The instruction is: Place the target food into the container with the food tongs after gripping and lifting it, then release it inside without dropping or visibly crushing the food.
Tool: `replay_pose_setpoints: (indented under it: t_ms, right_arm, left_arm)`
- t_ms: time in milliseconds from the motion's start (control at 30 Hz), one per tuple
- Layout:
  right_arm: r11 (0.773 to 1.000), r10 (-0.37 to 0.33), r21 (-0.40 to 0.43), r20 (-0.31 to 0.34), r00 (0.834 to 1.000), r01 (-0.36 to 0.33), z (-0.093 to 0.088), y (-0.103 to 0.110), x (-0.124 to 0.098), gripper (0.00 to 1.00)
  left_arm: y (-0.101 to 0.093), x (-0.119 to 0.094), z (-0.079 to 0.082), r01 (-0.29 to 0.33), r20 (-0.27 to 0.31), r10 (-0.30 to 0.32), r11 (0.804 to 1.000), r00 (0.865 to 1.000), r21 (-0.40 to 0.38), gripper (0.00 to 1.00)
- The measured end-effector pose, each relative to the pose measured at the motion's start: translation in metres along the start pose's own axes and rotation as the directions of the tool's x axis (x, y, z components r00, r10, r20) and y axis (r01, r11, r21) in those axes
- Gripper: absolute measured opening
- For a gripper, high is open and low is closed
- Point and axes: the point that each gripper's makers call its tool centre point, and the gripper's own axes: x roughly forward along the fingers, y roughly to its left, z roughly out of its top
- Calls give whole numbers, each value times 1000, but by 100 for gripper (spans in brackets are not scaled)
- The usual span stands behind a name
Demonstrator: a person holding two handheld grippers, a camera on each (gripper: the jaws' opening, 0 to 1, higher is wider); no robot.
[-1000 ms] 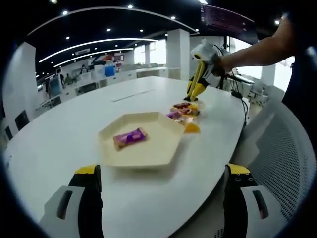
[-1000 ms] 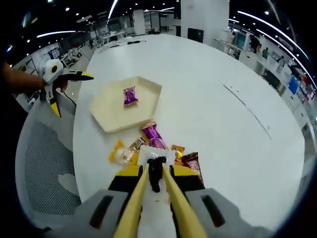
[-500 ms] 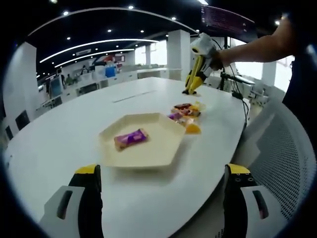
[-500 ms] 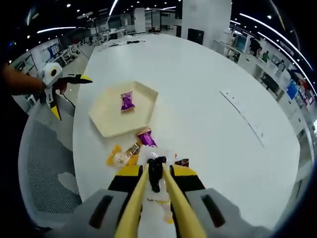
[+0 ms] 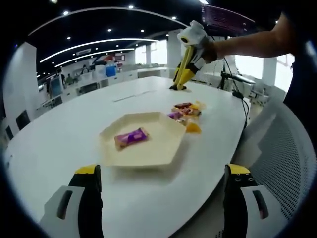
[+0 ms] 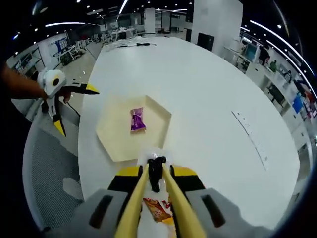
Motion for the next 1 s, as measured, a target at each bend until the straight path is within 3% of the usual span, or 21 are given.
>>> replay_pose_setpoints:
  t_ms: [333,1000]
  right_arm:
    - [995,28,-94,5,1000,-28,55,16,19,21]
    - [977,122,-175,0,993,-120,115,56,63,21]
  left_arm:
    - [2,-1,4,-7,27,7,1000,1000,-3,100]
    - [5,-2,5,-18,31,18,1000,999,0,100]
